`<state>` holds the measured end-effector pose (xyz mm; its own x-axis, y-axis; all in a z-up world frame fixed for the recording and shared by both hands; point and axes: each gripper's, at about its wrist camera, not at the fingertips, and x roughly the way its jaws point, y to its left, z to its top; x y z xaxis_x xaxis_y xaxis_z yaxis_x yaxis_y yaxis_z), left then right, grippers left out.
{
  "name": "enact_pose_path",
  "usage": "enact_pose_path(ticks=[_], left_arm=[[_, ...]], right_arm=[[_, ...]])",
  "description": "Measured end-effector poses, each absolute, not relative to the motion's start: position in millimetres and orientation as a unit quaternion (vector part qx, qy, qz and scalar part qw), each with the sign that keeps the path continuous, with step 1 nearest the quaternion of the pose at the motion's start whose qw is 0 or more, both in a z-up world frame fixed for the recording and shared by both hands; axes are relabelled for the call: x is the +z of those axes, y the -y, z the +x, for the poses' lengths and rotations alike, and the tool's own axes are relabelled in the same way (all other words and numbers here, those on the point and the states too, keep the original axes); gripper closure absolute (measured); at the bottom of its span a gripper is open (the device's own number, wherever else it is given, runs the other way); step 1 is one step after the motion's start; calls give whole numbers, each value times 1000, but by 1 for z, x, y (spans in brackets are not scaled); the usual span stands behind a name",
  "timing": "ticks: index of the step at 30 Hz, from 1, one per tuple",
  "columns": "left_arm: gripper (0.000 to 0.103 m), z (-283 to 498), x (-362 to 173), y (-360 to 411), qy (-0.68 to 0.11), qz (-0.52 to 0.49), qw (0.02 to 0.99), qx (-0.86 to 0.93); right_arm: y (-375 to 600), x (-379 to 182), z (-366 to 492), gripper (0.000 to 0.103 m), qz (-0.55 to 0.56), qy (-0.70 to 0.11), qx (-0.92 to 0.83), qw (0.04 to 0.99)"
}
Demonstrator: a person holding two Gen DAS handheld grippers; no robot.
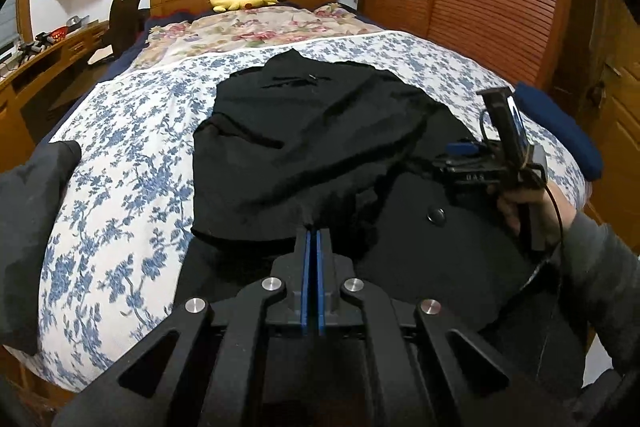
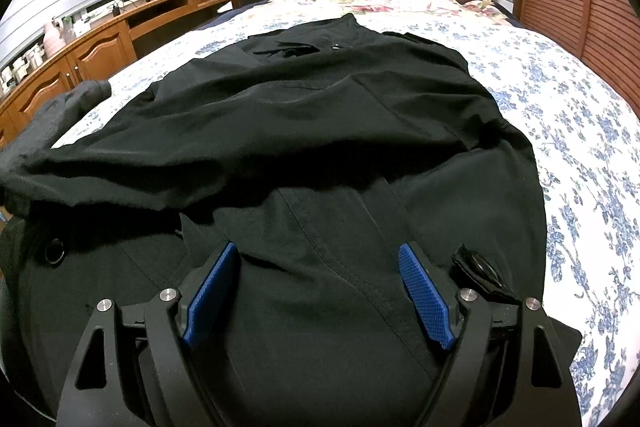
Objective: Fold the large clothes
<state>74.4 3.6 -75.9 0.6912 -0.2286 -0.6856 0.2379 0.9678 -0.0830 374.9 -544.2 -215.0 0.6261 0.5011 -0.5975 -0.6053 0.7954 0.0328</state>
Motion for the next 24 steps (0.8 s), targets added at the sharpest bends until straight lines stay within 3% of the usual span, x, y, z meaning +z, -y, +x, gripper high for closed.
enact_pose_path(ticks=[8, 11, 16, 24], left_arm=[[99, 66, -79, -4, -377, 13, 917, -129], [85, 64, -79, -7, -374, 23, 919, -122], [70, 58, -77, -20, -364, 10, 924, -118], [67, 58, -82, -50, -369, -6, 925, -88]], right_arm=[[544, -211, 375, 19, -88, -314, 306, 894], [543, -202, 371, 19, -96, -313, 307, 894], [534, -176, 356, 19, -89, -286, 321, 899], [462, -166, 332, 20, -96, -291, 391, 868]])
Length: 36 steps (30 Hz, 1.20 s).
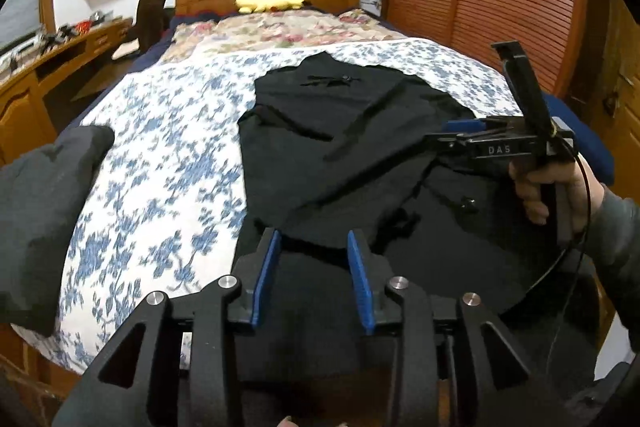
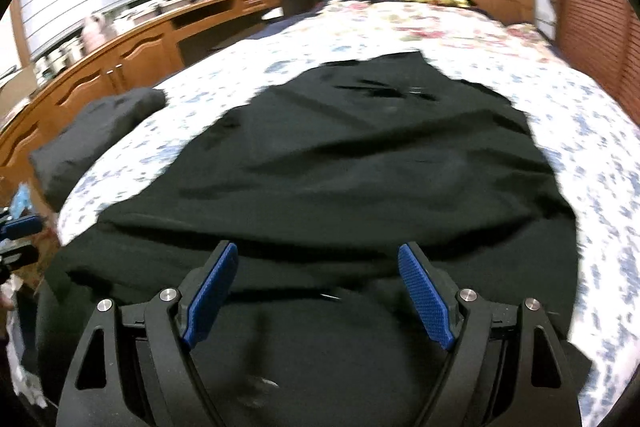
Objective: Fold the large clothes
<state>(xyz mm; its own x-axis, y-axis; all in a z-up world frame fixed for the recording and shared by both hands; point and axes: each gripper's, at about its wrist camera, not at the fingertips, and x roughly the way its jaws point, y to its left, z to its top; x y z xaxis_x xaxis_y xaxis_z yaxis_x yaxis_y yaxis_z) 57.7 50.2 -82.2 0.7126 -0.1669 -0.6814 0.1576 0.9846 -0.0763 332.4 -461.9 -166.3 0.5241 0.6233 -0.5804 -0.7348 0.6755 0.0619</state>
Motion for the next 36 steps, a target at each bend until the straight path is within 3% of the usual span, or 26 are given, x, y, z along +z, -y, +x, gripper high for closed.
enact_pose_path(ticks=[11, 36], left_arm=[[67, 68, -117, -81, -409, -21, 911, -59], [66, 75, -138, -91, -436, -25, 899, -33]], right_arm=[[399, -201, 327, 22, -162, -333, 416, 831], [563, -193, 261, 22, -119, -296, 274, 907]])
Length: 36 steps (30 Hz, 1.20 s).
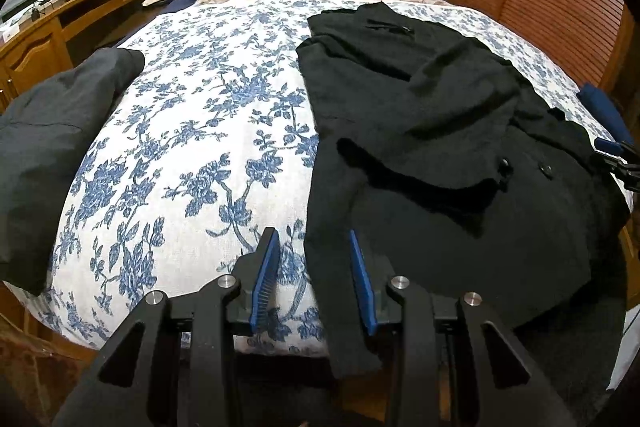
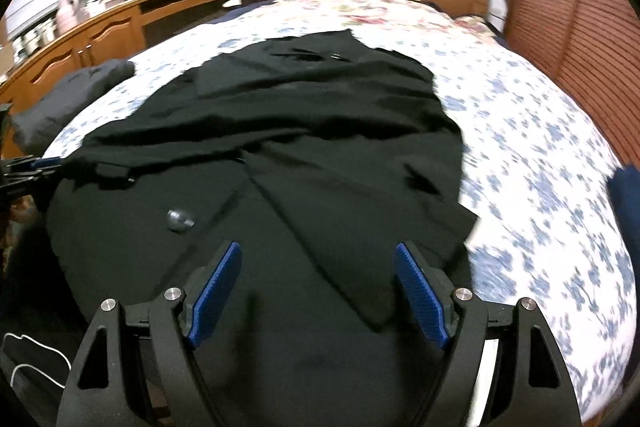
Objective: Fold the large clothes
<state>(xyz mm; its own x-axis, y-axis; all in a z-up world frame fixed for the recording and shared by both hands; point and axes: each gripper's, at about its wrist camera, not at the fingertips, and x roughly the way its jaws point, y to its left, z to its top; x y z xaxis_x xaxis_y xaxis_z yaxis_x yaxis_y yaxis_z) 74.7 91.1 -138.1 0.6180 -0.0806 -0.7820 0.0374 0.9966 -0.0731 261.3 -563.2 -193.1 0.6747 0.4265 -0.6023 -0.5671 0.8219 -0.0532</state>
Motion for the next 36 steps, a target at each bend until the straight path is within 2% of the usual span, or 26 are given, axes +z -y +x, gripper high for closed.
enact_pose_path(ticks=[14, 29, 30, 32, 34, 35, 36], left_arm=[[66, 67, -142, -92, -450, -33, 891, -47], [66, 61, -140, -90, -443, -30, 894, -61], [66, 60, -140, -88, -442, -27, 894, -66], [82, 59, -140, -84, -442, -22, 893, -78], [89, 59, -139, -82, -442, -17, 893, -84], [95, 59, -137, -81, -442, -18, 893, -88], [96, 59, -133, -82, -438, -22, 894, -90]], right_arm=[[606, -204, 262, 22, -108, -325, 218, 914], [616, -212, 264, 23, -115, -351, 250, 895], [616, -213, 263, 27, -115, -352, 254, 893], [613, -214, 262, 40, -124, -352, 263, 890], [611, -213, 261, 69, -132, -350, 271, 887], [612, -211, 261, 78, -130, -350, 274, 886], [613, -209, 263, 91, -126, -351, 279, 885]])
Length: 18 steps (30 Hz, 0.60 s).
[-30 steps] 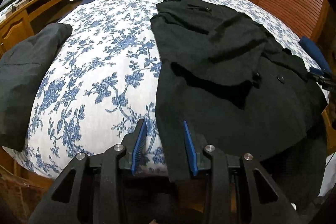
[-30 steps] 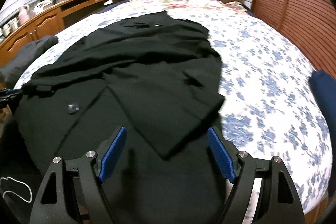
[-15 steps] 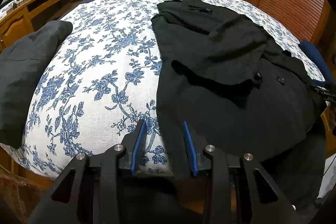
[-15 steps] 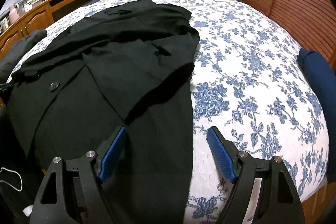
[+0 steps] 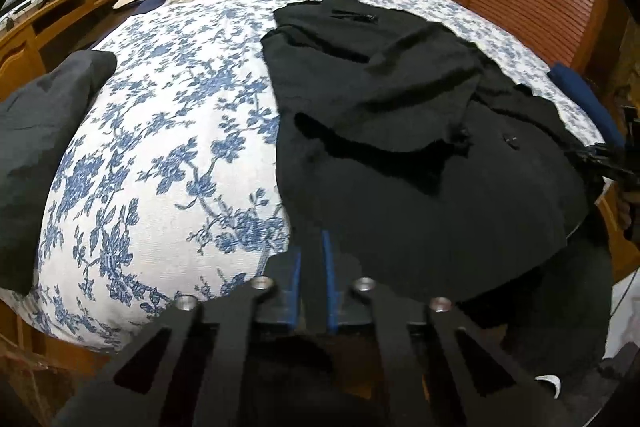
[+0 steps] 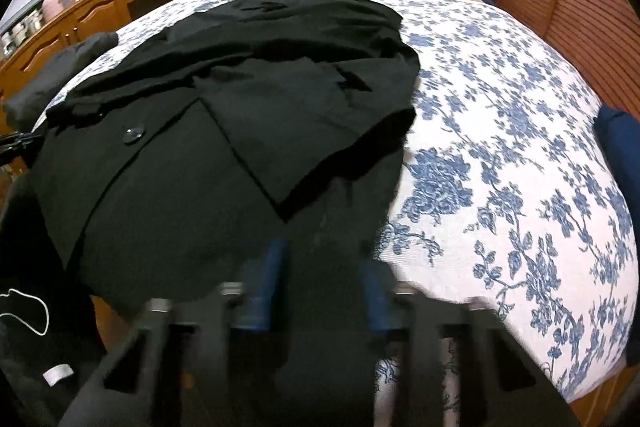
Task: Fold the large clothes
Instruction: 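Grasp the coat hem with the right tool while the left tool holds it, then lift the coat hem up with both tools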
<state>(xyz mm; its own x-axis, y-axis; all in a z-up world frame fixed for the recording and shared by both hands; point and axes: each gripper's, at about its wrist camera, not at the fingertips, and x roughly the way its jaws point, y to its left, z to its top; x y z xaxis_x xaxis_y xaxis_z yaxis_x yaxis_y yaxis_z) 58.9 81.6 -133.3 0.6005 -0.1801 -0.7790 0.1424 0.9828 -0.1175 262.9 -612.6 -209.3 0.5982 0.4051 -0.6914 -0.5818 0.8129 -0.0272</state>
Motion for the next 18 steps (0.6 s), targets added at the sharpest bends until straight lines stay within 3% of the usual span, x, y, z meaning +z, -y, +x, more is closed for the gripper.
enact_pose_path(ticks=[4, 13, 18], left_arm=[[97, 57, -109, -79, -413, -23, 905, -99], [98, 53, -5, -61, -302, -14, 945, -125], [99, 37, 46, -62, -247, -13, 960, -128]], right_arm=[[618, -195, 264, 98, -107, -338, 300, 886], [643, -111, 258, 99, -5, -250, 345, 905], [653, -61, 226, 99, -12, -192, 330, 924]])
